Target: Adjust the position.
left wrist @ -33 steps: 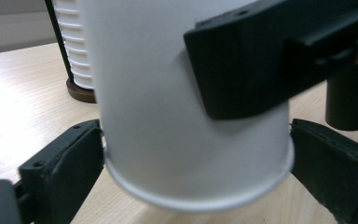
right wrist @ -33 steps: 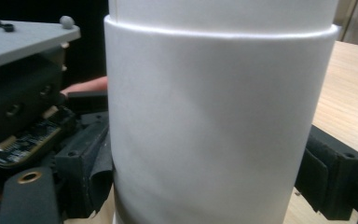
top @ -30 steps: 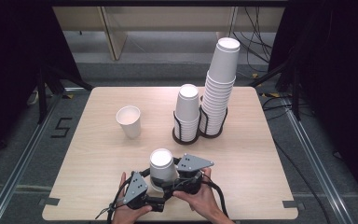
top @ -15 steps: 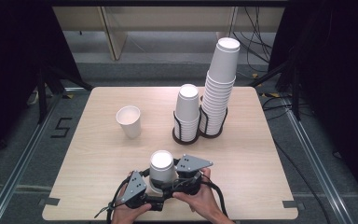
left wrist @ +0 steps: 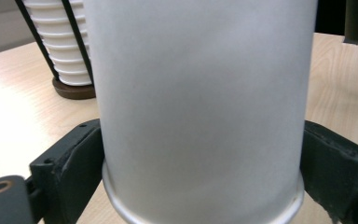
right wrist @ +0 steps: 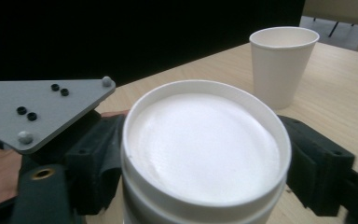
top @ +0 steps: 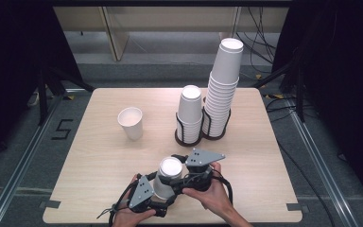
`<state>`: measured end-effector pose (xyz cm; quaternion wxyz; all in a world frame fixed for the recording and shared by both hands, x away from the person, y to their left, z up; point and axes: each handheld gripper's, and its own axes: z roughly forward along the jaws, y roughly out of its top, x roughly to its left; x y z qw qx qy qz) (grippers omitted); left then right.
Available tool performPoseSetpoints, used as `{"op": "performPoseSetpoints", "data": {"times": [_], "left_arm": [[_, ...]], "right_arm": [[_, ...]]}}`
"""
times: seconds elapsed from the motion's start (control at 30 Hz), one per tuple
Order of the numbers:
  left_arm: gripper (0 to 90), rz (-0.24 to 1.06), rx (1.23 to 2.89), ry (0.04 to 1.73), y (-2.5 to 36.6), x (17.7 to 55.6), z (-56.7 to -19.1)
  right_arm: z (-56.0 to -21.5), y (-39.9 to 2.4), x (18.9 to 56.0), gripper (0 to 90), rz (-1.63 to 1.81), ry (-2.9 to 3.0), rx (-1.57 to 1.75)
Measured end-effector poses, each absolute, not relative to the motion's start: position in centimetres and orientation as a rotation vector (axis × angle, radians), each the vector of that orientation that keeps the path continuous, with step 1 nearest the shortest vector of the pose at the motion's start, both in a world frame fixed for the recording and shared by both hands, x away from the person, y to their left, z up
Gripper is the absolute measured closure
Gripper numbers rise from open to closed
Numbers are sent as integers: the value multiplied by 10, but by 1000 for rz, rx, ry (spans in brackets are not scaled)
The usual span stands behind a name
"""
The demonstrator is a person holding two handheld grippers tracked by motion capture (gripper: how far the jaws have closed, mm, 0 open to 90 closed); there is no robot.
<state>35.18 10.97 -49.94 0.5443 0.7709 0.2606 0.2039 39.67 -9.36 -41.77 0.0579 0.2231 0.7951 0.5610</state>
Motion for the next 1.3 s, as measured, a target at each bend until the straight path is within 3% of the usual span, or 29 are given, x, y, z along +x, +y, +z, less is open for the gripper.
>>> {"op": "performPoseSetpoints", "data": {"times": [0.3,0.57,1.0,1.3], "left_arm": [[18,506,1743,613,111,350,-499],[34,510,1708,600,110,349,-498],[83,563,1877,536,115,351,-493],[91,568,2009,440,116,351,-491]], "right_arm": [[-415,-95,396,250,1783,2394,775],[-412,-92,392,250,1816,2369,752],[-411,-102,399,214,1734,2507,768],[-397,-115,404,160,1524,2677,564]]}}
